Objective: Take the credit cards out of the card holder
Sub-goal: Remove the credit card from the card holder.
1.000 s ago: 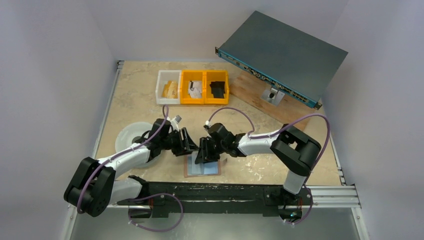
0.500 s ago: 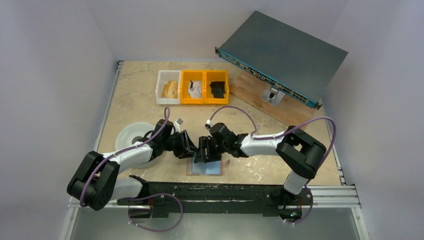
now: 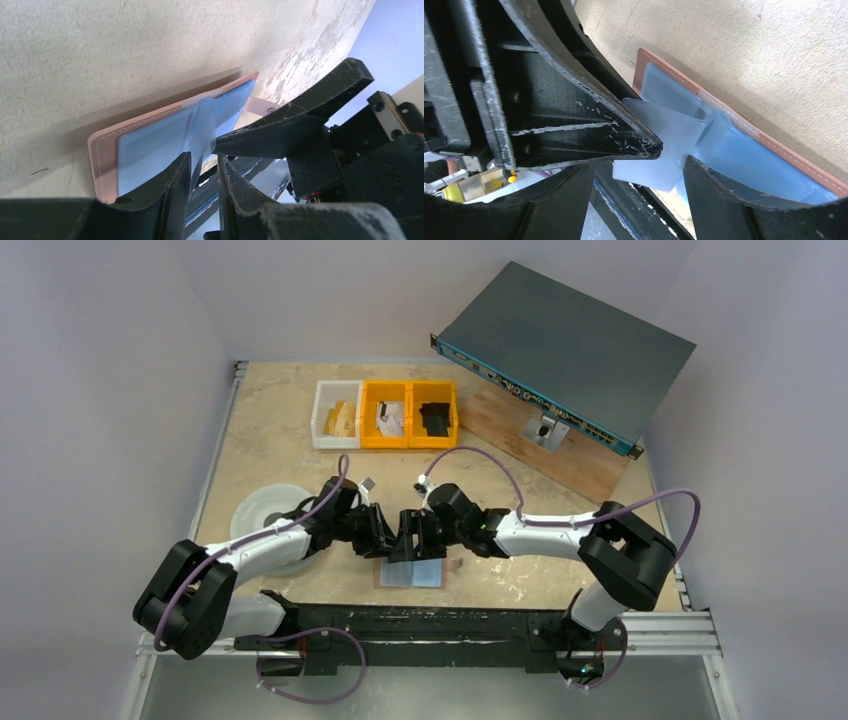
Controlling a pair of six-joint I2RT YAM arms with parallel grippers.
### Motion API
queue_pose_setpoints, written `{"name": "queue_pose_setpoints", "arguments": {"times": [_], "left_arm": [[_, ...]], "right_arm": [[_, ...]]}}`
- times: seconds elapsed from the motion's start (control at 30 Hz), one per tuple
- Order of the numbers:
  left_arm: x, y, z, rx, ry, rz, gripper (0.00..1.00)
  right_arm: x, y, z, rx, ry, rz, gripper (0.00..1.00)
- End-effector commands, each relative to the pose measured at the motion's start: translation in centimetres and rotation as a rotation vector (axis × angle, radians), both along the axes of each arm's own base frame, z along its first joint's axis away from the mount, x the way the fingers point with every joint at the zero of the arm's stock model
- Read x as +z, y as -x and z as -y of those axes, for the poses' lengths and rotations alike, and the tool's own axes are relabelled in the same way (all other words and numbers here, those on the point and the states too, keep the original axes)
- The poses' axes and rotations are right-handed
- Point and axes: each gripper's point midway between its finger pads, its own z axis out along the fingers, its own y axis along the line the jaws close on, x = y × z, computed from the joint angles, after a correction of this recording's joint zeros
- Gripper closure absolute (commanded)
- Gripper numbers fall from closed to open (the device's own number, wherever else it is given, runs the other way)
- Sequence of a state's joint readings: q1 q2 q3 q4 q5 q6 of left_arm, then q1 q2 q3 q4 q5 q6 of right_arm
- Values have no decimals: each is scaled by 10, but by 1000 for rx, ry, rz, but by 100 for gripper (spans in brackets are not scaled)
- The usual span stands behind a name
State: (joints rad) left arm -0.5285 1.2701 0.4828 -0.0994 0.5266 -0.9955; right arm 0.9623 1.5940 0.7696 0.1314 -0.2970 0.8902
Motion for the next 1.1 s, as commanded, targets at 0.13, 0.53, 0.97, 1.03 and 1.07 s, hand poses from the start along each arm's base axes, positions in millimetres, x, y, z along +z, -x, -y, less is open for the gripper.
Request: {"name": "queue_pose_setpoints", "arguments": {"times": [0.13, 0.53, 0.97, 1.03, 1.07], "left_arm": [[17, 16, 18, -79, 3, -11, 74], [20, 25, 48, -140, -24, 3, 66], [-9, 29, 85, -201, -36, -59, 57], [-1, 28, 83, -207, -45, -34, 56], [3, 25, 81, -201, -57, -16, 55]], "right_arm": [[35, -27, 6, -99, -34, 148, 33], [58, -24, 32, -145, 2, 193, 30], [53, -18, 51, -192, 37, 181, 40], [53, -18, 51, -192, 39, 181, 42], [54, -18, 50, -191, 38, 182, 44]]}}
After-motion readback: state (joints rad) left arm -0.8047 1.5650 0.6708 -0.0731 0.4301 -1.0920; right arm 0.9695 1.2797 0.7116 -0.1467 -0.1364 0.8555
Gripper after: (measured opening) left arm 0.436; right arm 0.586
